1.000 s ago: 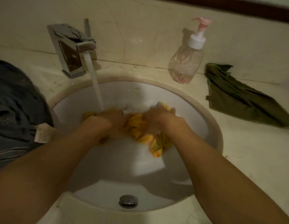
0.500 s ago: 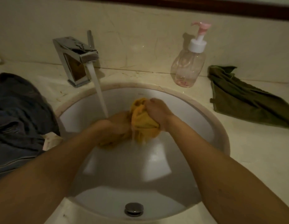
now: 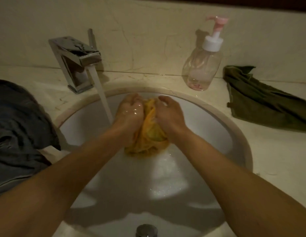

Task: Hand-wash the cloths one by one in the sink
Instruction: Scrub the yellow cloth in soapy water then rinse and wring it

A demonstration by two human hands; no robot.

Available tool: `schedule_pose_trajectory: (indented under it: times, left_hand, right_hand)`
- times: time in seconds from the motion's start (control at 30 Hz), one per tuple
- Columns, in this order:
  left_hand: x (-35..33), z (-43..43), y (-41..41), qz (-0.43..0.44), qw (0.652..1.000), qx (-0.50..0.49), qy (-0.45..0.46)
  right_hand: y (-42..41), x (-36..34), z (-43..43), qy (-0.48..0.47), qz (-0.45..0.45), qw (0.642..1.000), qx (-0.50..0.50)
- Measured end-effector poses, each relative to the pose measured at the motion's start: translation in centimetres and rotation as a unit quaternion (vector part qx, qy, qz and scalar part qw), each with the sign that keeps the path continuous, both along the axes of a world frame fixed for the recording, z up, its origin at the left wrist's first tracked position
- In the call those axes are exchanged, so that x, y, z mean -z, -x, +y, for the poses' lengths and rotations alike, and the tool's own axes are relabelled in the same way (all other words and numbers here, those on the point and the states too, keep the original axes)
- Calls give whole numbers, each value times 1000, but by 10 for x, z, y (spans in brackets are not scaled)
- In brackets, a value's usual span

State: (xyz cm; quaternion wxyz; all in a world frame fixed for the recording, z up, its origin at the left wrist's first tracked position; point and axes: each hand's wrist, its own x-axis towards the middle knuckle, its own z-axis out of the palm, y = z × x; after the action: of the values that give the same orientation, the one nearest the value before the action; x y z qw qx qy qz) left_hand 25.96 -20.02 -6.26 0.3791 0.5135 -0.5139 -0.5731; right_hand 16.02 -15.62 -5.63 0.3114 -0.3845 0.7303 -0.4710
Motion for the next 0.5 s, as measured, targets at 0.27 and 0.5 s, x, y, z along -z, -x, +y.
schedule_pose_trajectory:
  times: [0.27, 0.5]
  left_hand:
    - [-8, -2, -7, -63, 995, -11, 77]
    - [-14, 47, 1, -35, 994, 82, 61]
  right_hand:
    - [-16, -1, 10, 22, -41, 999, -14]
    - [15, 17, 0, 41, -107, 992, 58]
